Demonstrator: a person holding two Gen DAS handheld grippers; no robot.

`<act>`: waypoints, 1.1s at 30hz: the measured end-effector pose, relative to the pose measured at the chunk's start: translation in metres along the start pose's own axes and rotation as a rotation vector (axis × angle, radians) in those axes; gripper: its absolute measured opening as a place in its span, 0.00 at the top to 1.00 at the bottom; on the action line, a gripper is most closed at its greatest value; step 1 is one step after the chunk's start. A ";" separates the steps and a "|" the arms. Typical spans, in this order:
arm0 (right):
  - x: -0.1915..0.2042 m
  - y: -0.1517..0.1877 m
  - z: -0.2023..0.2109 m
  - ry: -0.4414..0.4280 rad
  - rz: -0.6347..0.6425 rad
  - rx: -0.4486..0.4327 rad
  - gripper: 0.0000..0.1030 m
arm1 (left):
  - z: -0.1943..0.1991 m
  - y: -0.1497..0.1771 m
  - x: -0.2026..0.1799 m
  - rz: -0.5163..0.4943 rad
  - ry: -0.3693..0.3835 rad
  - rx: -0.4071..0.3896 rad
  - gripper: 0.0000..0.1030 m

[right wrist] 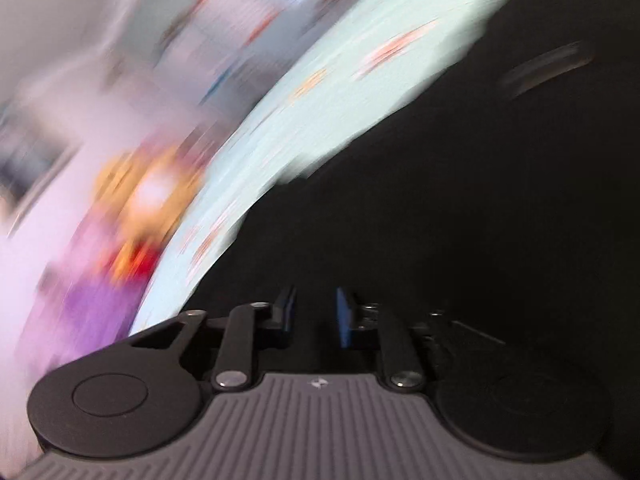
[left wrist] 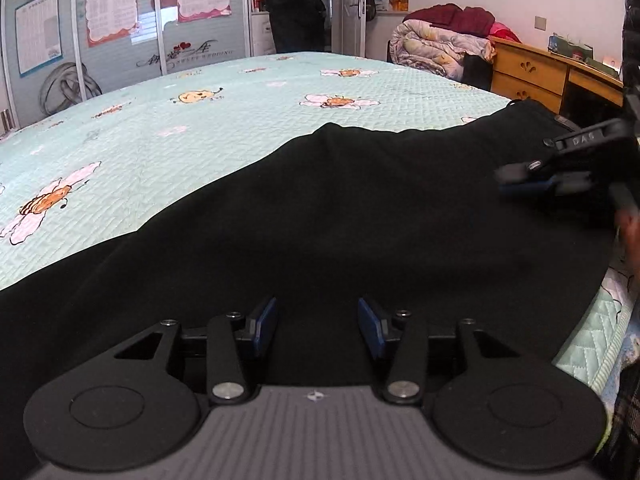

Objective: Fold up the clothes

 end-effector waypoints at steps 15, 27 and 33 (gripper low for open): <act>0.025 -0.121 0.072 0.005 0.181 -0.346 0.73 | -0.006 -0.097 -0.065 0.048 0.155 -0.035 0.76; -0.130 -0.134 0.039 0.073 -0.144 -0.274 1.00 | -0.137 -0.100 -0.062 0.172 -0.042 -0.040 0.84; -0.101 -0.135 0.039 0.207 -0.018 -0.291 1.00 | -0.134 -0.097 -0.073 0.101 -0.099 -0.051 0.84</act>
Point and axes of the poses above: each gripper's, at about its wrist camera, not at the fingertips, and z roughly against the way its jaws point, x to its left, y to its underside, the point moved 5 cm from there along -z, roughly the way its jaws point
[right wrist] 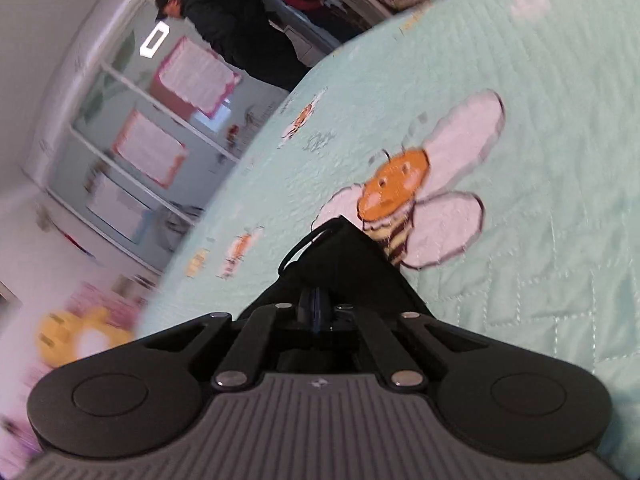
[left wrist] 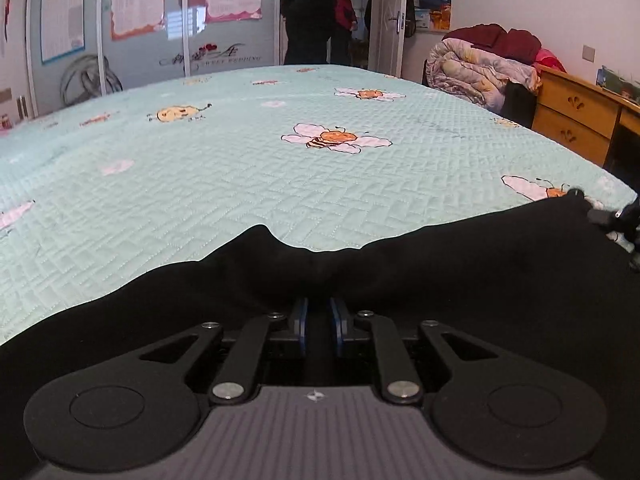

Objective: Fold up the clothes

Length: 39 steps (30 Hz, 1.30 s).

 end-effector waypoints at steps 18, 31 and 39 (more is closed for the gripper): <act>0.015 0.009 -0.040 0.180 0.318 0.011 0.96 | 0.001 0.002 -0.001 -0.019 -0.016 -0.014 0.84; 0.088 0.032 0.019 0.245 0.473 -0.159 0.66 | 0.001 0.002 -0.002 -0.021 -0.016 -0.016 0.84; 0.040 0.037 -0.027 0.344 0.422 -0.021 0.69 | 0.000 0.002 0.002 0.002 0.000 -0.018 0.84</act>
Point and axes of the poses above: each gripper's, at about its wrist camera, not at the fingertips, and z roughly against the way its jaws point, x to its left, y to its underside, the point moved 5 cm from there along -z, roughly the way its jaws point
